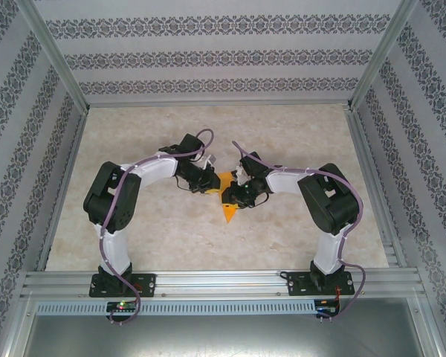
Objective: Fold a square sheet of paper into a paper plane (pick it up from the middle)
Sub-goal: Third fold the triangle at the center of the table.
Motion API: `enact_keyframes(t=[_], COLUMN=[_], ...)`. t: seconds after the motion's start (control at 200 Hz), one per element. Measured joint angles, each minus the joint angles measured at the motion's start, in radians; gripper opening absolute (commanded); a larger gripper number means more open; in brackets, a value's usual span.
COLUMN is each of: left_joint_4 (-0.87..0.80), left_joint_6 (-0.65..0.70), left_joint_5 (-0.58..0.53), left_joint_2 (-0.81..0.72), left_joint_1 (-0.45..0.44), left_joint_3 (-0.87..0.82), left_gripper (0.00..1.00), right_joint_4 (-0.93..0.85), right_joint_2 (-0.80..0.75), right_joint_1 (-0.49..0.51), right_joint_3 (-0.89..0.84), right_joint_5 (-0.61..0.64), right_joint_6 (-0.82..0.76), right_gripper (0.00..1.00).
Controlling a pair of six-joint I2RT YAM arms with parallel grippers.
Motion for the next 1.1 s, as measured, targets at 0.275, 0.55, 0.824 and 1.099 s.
enact_keyframes(t=[0.275, 0.55, 0.824, 1.099], left_joint_4=[0.04, 0.051, 0.06, 0.058], left_joint_6=[-0.014, -0.014, -0.013, 0.009], left_joint_5=[0.029, 0.035, 0.035, 0.033], left_joint_2=[0.041, 0.069, 0.08, 0.101], left_joint_1=[-0.019, -0.027, -0.031, -0.032], left_joint_3=[0.0, 0.0, 0.0, -0.002], left_gripper=[0.08, 0.07, 0.04, 0.03], right_joint_4=[0.019, 0.027, 0.042, 0.045], right_joint_2=[-0.002, -0.003, -0.003, -0.003], right_joint_1=[0.0, -0.013, -0.013, -0.019], right_joint_3=[-0.018, -0.03, -0.039, -0.041], right_joint_5=[0.004, -0.001, -0.013, -0.018], right_joint_6=[0.0, 0.001, 0.0, 0.001], right_gripper=[0.13, 0.04, 0.0, 0.0])
